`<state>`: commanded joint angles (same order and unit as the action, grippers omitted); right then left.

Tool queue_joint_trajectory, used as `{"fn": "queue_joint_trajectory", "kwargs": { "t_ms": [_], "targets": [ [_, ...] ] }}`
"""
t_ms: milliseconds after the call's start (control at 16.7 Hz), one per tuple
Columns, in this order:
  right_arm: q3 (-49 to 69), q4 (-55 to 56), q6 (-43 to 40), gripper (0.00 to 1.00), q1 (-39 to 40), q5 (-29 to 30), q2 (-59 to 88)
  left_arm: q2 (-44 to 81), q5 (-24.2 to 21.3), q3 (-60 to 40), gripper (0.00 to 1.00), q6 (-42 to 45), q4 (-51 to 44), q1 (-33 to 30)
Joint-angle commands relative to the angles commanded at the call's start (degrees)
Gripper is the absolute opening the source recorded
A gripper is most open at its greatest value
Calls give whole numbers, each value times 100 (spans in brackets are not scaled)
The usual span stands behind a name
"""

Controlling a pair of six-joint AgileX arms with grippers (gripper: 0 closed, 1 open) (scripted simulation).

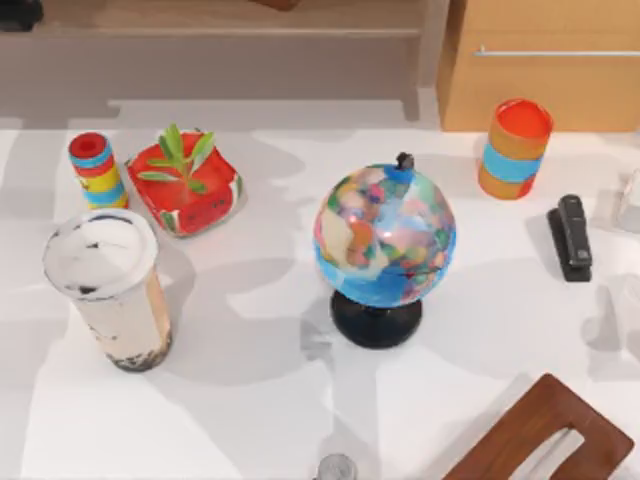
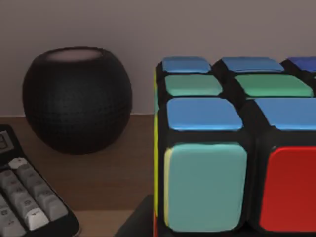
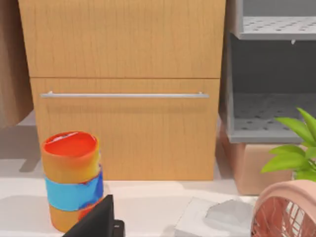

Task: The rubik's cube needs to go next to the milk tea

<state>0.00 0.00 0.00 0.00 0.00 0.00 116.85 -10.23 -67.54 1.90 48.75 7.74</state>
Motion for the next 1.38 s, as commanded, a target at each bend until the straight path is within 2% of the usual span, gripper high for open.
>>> {"fn": "queue_joint_trajectory", "kwargs": {
  "t_ms": [360,720,1140,1380],
  "targets": [
    [0,0,0,100,0,0,0,-782,-34,-668,0,335,-2144,95],
    [0,0,0,100,0,0,0,-1530,126,-1034,0,663,-5257,190],
    [0,0,0,100,0,0,0,-1840,586,-690,0,839,-8893,214],
    [0,0,0,100,0,0,0,-1837,844,-343,0,857,-10342,188]
  ]
}}
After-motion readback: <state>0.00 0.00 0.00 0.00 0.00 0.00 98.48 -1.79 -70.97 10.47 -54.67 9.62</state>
